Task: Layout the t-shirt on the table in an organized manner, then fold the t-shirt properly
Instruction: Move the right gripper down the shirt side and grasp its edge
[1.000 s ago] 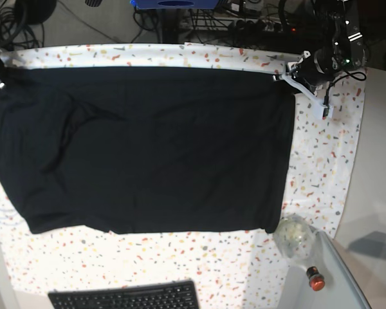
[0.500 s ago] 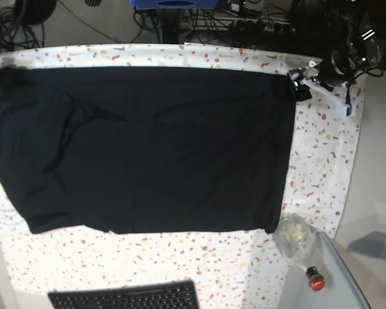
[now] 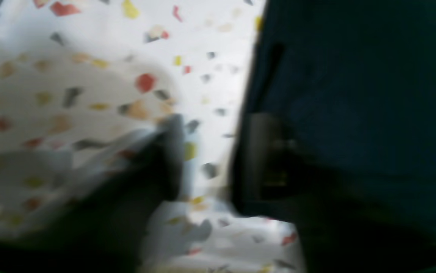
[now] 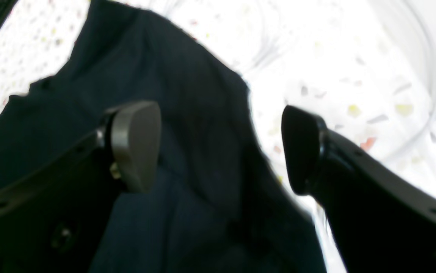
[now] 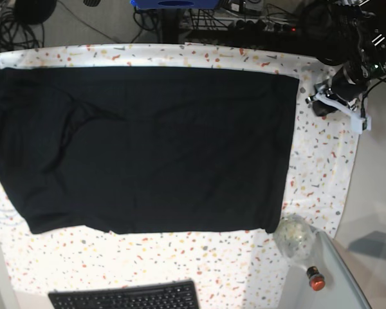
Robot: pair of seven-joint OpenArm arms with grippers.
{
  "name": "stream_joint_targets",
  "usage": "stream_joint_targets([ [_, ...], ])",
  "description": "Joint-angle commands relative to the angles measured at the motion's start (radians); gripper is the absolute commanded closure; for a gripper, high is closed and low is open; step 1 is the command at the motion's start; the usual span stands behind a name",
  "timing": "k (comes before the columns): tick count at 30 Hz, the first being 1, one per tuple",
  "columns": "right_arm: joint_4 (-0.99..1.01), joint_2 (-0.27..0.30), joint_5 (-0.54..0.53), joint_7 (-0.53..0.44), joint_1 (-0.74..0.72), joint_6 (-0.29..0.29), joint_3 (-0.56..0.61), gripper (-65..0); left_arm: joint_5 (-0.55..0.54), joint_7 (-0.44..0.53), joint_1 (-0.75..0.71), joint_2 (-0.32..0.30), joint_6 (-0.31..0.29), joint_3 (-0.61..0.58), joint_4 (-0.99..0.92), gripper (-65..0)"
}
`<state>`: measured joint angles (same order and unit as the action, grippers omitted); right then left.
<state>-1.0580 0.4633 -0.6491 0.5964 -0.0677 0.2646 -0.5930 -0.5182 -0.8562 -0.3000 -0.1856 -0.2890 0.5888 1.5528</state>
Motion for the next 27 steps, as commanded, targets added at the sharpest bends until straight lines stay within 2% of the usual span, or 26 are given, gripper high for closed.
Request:
stream_joint_targets([
  [1, 0.066, 0.055, -0.004, -0.051, -0.057, 0.005, 0.046, -46.5, -0.007, 0.013, -0.001, -0.015, -0.003, 0.007, 0.011, 0.0],
  [5, 0.399, 0.122, -0.004, -0.206, -0.228, 0.005, 0.262, -46.5, -0.006, 0.013, -0.015, -0.038, -0.003, 0.009, 0.008, 0.0],
  [9, 0.651, 0.125, -0.004, -0.392, -0.341, 0.005, 0.437, -47.3, -0.006, 0.013, -0.024, -0.055, -0.003, 0.009, 0.002, 0.0],
  [13, 0.769, 0.091, -0.005, -0.494, -0.372, 0.000, 0.525, -47.0, -0.006, 0.013, -0.026, -0.058, -0.003, 0.009, 0.001, 0.0],
  [19, 0.783, 0.061, -0.005, -0.525, -0.369, -0.001, 0.551, -46.1, -0.006, 0.013, -0.026, -0.058, -0.003, 0.009, 0.001, 0.0],
  [21, 0.781, 0.059, -0.005, -0.525, -0.369, -0.001, 0.548, -40.1, -0.006, 0.013, -0.026, -0.058, -0.003, 0.009, 0.001, 0.0],
  [25, 0.778, 0.056, -0.005, -0.527, -0.369, -0.001, 0.546, -17.4, -0.006, 0.013, -0.020, -0.058, -0.003, 0.009, 0.001, 0.0],
  [27, 0.775, 0.055, -0.005, -0.527, -0.369, -0.001, 0.546, -8.6, -0.006, 0.013, -0.018, -0.058, -0.003, 0.007, 0.001, 0.0],
])
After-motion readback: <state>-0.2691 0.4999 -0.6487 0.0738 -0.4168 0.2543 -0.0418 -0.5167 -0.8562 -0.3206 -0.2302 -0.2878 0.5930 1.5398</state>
